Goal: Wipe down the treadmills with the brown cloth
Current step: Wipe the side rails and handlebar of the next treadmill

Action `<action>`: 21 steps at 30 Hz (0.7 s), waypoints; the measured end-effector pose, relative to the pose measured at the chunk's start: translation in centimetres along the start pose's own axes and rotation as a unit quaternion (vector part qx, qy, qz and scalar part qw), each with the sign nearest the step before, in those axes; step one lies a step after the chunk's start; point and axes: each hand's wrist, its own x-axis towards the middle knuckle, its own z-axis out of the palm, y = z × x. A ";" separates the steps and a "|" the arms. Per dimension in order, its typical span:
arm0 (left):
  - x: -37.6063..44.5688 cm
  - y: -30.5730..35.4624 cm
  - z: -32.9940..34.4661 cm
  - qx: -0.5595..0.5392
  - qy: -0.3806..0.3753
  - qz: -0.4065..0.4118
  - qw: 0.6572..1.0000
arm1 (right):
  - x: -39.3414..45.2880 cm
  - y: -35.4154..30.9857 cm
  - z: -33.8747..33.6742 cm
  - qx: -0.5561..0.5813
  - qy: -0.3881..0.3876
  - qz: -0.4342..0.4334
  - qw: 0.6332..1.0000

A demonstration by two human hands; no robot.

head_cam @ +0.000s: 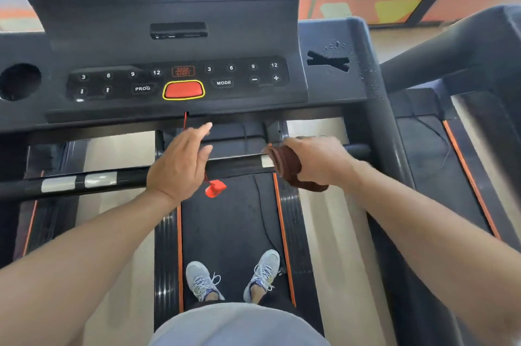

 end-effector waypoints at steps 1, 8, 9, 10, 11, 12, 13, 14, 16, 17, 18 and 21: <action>0.0 0.1 0.0 0.006 -0.004 -0.002 1.000 | -1.4 2.5 -0.5 -0.012 -0.003 0.024 1.000; 2.0 5.0 1.0 0.009 0.062 0.031 0.998 | -4.8 6.5 1.6 0.049 0.078 0.027 0.995; 2.6 7.0 1.4 -0.015 0.060 0.049 0.997 | -5.4 6.4 1.8 0.075 0.113 0.016 0.991; 3.1 9.3 1.8 -0.046 0.047 0.051 0.997 | -6.3 6.3 1.7 0.117 0.148 0.014 0.982; 3.7 11.6 2.0 -0.081 0.024 0.027 0.996 | -7.1 6.2 1.5 0.168 0.181 0.021 0.969; 4.5 13.9 2.1 -0.116 -0.012 -0.028 0.993 | -8.0 6.1 1.4 0.226 0.202 0.041 0.952; 5.3 16.1 2.1 -0.144 -0.064 -0.104 0.982 | -8.8 5.8 1.2 0.290 0.211 0.066 0.931; 6.3 18.0 1.9 -0.163 -0.119 -0.183 0.962 | -9.5 5.4 0.9 0.364 0.212 0.090 0.902; 7.9 21.0 1.2 -0.196 -0.232 -0.307 0.902 | -10.7 4.4 0.1 0.549 0.220 0.104 0.800; 8.6 22.0 1.0 -0.221 -0.292 -0.346 0.864 | -11.4 4.1 -0.4 0.635 0.229 0.098 0.731; 9.0 22.8 0.7 -0.254 -0.348 -0.369 0.823 | -12.1 3.9 -0.9 0.697 0.237 0.095 0.670; 10.0 23.9 1.2 -0.407 -0.398 -0.366 0.736 | -13.9 3.6 -2.3 0.749 0.237 0.075 0.614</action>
